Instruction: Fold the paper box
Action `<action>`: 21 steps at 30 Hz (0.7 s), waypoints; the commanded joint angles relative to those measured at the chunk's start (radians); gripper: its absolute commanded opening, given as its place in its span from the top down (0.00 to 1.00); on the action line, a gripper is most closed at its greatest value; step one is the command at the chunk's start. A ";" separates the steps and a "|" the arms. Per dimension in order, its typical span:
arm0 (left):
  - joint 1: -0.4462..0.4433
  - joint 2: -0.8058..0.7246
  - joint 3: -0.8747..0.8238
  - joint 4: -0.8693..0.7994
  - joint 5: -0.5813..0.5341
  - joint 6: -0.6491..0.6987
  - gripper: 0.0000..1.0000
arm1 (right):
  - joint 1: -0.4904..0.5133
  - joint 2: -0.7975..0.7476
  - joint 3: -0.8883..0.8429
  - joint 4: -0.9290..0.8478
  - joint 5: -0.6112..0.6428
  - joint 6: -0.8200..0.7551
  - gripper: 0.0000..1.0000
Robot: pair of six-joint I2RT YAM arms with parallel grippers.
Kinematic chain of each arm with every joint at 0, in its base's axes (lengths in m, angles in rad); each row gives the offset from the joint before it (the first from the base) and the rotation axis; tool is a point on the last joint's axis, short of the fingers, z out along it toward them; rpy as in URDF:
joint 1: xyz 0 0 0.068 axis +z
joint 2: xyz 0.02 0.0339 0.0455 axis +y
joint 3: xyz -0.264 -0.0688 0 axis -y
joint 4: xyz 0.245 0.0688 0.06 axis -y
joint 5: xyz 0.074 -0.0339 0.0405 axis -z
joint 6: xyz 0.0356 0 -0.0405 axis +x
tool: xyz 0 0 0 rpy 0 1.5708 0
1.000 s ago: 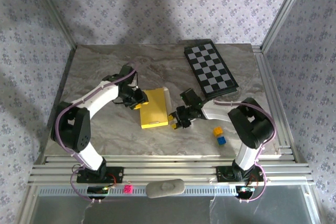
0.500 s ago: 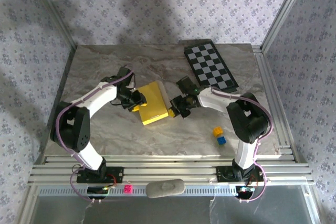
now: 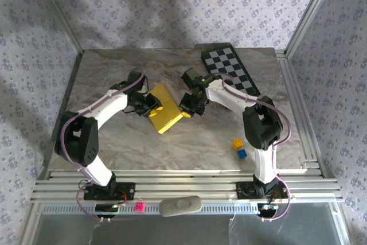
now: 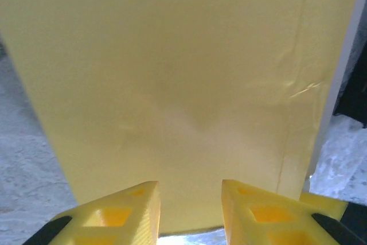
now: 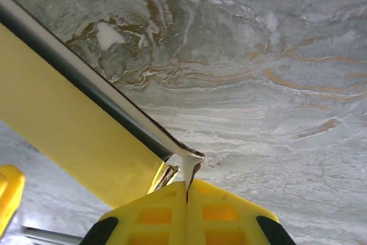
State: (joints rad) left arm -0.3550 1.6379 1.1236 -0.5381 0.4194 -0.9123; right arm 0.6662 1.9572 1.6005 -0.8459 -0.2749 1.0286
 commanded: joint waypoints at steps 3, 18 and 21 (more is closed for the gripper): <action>0.002 -0.046 -0.047 0.120 0.047 -0.112 0.73 | 0.031 0.011 0.107 -0.139 0.133 -0.149 1.00; -0.014 -0.278 -0.382 0.537 -0.063 -0.428 0.77 | 0.200 -0.043 0.188 -0.117 0.465 -0.541 1.00; -0.021 -0.316 -0.433 0.572 -0.077 -0.457 0.77 | 0.233 -0.075 0.171 -0.078 0.532 -0.595 1.00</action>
State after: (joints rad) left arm -0.3676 1.3678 0.7204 -0.0601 0.3721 -1.3025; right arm 0.8795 1.9472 1.7607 -0.9413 0.1452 0.5312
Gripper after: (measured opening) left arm 0.231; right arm 0.049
